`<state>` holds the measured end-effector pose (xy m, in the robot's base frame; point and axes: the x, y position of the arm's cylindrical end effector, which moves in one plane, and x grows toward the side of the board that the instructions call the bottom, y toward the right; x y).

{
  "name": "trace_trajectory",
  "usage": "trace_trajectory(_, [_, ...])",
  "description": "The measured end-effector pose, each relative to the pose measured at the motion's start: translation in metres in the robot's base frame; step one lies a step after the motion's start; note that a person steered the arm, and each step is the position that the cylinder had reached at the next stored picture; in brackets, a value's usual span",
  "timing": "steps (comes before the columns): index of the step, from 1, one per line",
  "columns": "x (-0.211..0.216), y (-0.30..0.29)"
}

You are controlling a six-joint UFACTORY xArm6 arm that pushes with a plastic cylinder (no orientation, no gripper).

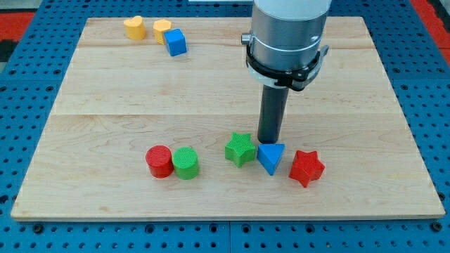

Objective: Slide the green star to the bottom center

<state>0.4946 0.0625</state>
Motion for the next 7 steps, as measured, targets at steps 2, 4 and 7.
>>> trace_trajectory(2, [0.000, -0.021])
trace_trajectory(4, [0.000, -0.041])
trace_trajectory(7, [0.006, -0.055])
